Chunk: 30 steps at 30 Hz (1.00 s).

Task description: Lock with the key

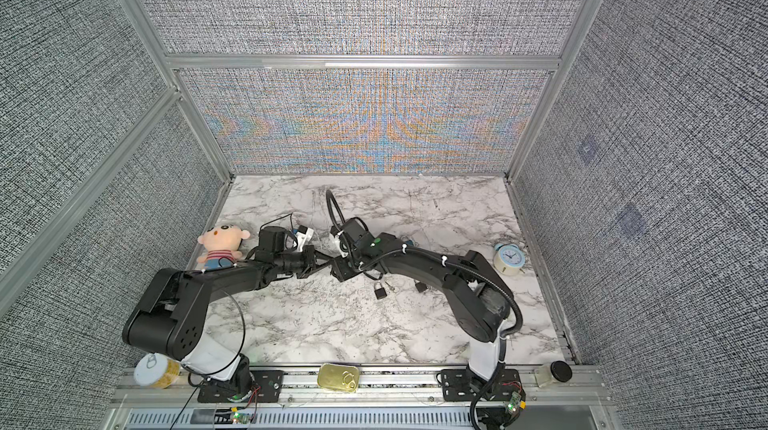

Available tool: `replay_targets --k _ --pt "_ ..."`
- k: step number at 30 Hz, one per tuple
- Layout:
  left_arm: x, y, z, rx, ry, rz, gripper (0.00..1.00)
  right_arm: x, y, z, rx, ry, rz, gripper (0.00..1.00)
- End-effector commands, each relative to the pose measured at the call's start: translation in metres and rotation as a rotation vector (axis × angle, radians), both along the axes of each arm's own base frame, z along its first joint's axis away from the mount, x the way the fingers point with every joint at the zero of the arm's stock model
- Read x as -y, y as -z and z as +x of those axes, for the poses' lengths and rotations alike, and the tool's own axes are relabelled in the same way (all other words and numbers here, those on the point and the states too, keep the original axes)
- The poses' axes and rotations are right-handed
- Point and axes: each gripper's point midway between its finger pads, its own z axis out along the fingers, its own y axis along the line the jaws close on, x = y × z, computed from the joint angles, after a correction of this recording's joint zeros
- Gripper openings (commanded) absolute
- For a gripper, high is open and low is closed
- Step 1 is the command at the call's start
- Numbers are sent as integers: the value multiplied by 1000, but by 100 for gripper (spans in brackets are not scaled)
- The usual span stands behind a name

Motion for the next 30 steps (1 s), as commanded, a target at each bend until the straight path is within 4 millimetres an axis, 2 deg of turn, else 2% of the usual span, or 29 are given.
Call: replay_targets --k 1,5,10,21,30 --pt "3 -27 10 62 -27 -30 0 -7 -28 -2 0 -29 199 53" --pt "6 -45 13 84 -48 -35 0 11 -47 6 104 -11 258 52" --pt "11 -60 16 96 -58 -35 0 13 -65 12 219 -16 289 49" --pt "30 -77 21 105 -33 -44 0 15 -64 39 338 24 214 45" --pt "35 -82 21 110 -23 -48 0 15 -61 50 370 51 187 32"
